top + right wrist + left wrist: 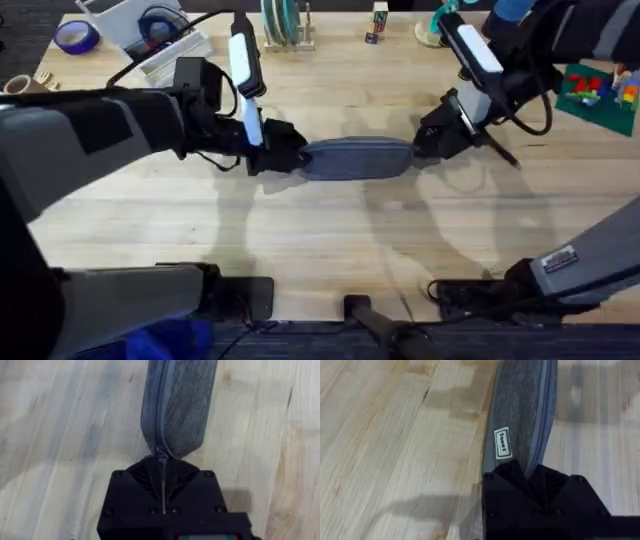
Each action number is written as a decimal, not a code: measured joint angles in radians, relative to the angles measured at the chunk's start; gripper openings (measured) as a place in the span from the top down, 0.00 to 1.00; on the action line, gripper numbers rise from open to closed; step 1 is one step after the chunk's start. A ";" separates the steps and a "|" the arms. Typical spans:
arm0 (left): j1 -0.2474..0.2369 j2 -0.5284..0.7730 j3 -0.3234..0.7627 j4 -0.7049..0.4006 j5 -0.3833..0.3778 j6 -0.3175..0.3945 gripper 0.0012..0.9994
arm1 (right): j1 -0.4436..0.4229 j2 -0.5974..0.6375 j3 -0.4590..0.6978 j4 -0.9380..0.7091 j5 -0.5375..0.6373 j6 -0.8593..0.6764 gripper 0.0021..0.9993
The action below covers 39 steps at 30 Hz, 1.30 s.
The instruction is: Unzip the bag, pick up the pens from the table one at a time and place them inside, then zip the bag closed.
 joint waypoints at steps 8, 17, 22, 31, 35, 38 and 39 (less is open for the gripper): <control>0.000 0.000 0.000 0.000 0.000 0.000 0.96 | 0.000 0.000 0.000 -0.010 0.002 0.074 0.97; 0.000 0.000 0.000 0.000 0.000 0.000 0.96 | -0.001 0.000 0.000 -0.037 0.004 0.087 0.97; 0.000 0.000 0.000 0.000 0.000 0.000 0.96 | -0.002 0.000 0.003 -0.079 0.004 0.097 0.97; 0.000 0.000 0.000 0.000 0.000 0.000 0.96 | -0.002 0.000 0.076 -0.173 0.007 0.102 0.97; 0.000 0.000 0.000 0.000 0.000 0.000 0.96 | -0.002 0.000 0.113 -0.202 0.007 0.102 0.97; 0.000 0.000 0.000 0.000 0.000 0.000 0.96 | -0.002 0.000 0.126 -0.216 0.007 0.102 0.97; 0.000 0.000 0.000 0.000 0.000 0.000 0.96 | -0.002 0.000 0.127 -0.221 0.006 0.102 0.97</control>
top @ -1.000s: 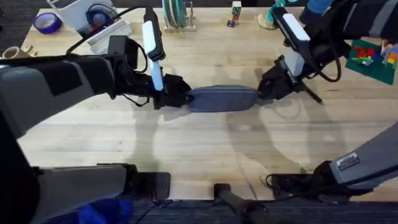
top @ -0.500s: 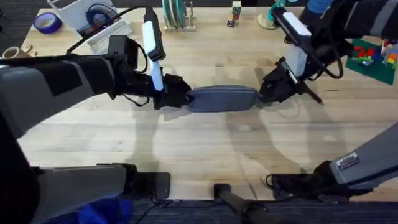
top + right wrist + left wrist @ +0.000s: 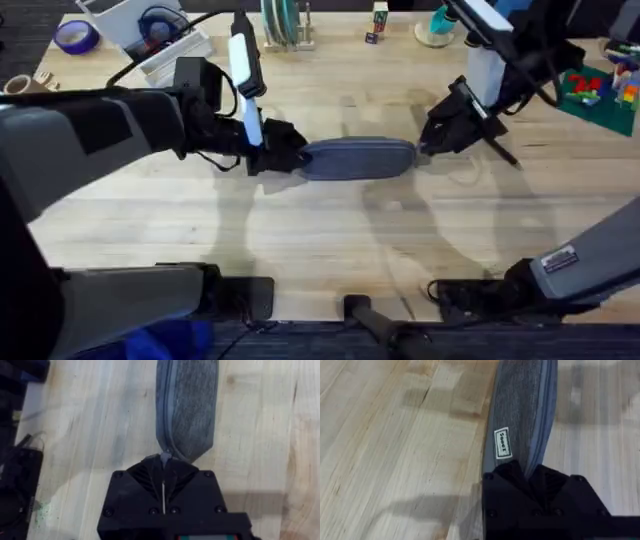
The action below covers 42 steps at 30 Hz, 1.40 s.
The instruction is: Unzip the bag, pick up the pens from the table one at a time and place them inside, then zip the bag closed.
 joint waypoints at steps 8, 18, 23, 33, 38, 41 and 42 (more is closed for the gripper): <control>0.000 0.000 0.000 0.000 0.000 0.000 0.96 | 0.000 0.000 0.006 -0.012 -0.076 0.000 0.97; 0.000 0.000 0.000 0.000 -0.001 0.000 0.96 | 0.000 0.000 0.006 -0.014 -0.184 0.000 0.97; 0.000 0.000 0.000 0.000 -0.001 0.000 0.96 | 0.003 0.000 0.007 -0.012 -0.223 0.000 0.97; 0.000 0.000 0.000 -0.001 -0.001 0.000 0.96 | 0.081 0.000 0.007 0.020 -0.254 0.000 0.97; 0.000 0.000 0.000 -0.002 -0.001 0.000 0.96 | 0.145 0.000 0.007 0.057 -0.268 0.000 0.97; 0.000 0.000 0.000 -0.003 -0.001 0.000 0.96 | 0.178 0.000 0.007 0.077 -0.274 0.000 0.97; 0.000 0.000 0.000 -0.003 -0.001 0.000 0.96 | 0.190 0.000 0.007 0.086 -0.275 0.000 0.97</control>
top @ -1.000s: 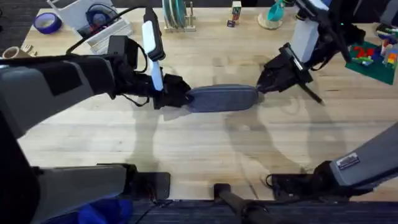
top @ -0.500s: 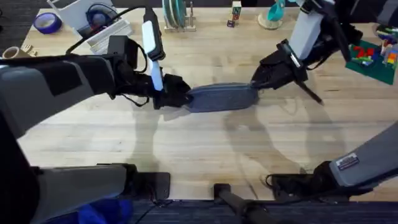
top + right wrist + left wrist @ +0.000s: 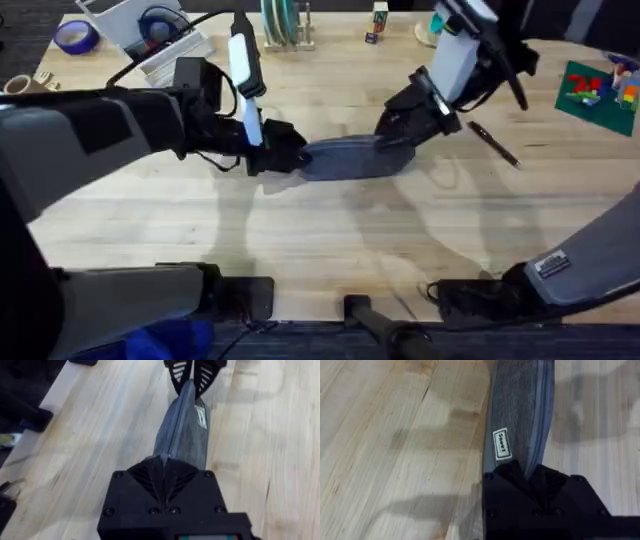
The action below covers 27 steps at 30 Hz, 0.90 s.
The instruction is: Unzip the bag, pick up the pens from the table one at a time and place them inside, then zip the bag closed.
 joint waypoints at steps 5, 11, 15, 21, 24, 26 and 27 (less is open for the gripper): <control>0.000 0.000 0.000 0.000 0.000 0.000 0.96 | 0.058 0.000 0.000 0.058 -0.006 0.021 0.97; 0.000 0.000 0.000 0.000 0.000 0.000 0.96 | 0.125 0.000 0.001 0.157 -0.005 0.086 0.97; 0.000 0.000 0.000 0.000 0.000 0.000 0.96 | 0.164 0.000 0.002 0.223 -0.005 0.134 0.97; 0.000 0.000 0.000 0.000 0.000 0.000 0.96 | 0.222 0.000 0.002 0.314 -0.005 0.203 0.97; 0.000 0.000 0.000 0.000 0.000 0.000 0.96 | 0.248 0.000 0.002 0.355 -0.005 0.236 0.97; 0.000 0.000 0.000 0.000 0.000 0.000 0.96 | 0.276 0.000 0.002 0.401 -0.005 0.276 0.97; 0.000 0.000 0.000 0.000 0.000 0.000 0.96 | 0.281 0.000 0.002 0.408 -0.005 0.285 0.97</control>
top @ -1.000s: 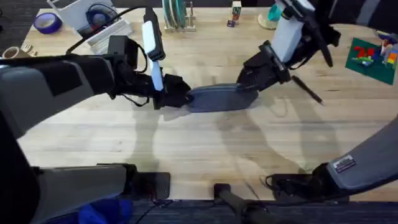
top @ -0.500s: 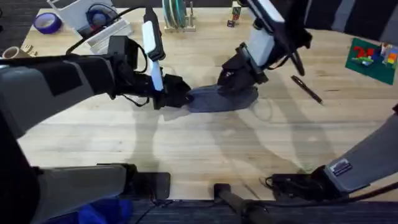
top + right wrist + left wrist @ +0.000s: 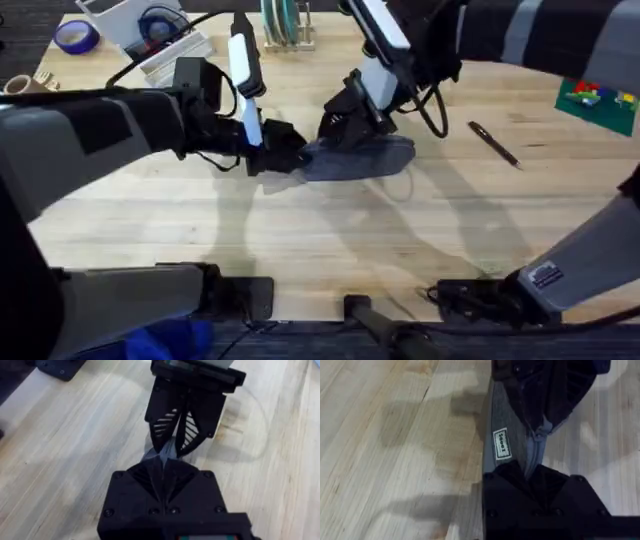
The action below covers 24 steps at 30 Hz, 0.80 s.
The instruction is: Unzip the bag, pick up the pens from the table one at a time and place them inside, then zip the bag closed.
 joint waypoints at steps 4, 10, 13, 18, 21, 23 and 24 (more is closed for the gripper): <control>0.000 0.000 0.000 0.000 0.000 0.000 0.96 | 0.005 0.000 0.000 0.007 0.000 0.017 0.97; 0.000 0.000 0.000 0.000 0.000 0.000 0.96 | 0.005 0.000 0.000 0.008 0.000 0.029 0.97; 0.000 0.000 0.000 0.000 0.000 0.000 0.96 | 0.005 0.000 0.000 0.008 0.000 0.029 0.97; 0.000 0.000 0.000 0.000 0.000 0.000 0.96 | 0.005 0.000 0.000 0.008 0.000 0.029 0.97; 0.000 0.000 0.000 0.000 0.000 0.000 0.96 | 0.005 0.000 0.000 0.008 0.000 0.029 0.97; 0.000 0.000 0.000 0.000 0.000 0.000 0.96 | 0.005 0.000 0.000 0.008 0.000 0.029 0.97; 0.000 0.000 0.000 0.000 0.000 0.000 0.96 | 0.005 0.000 0.000 0.008 0.000 0.034 0.93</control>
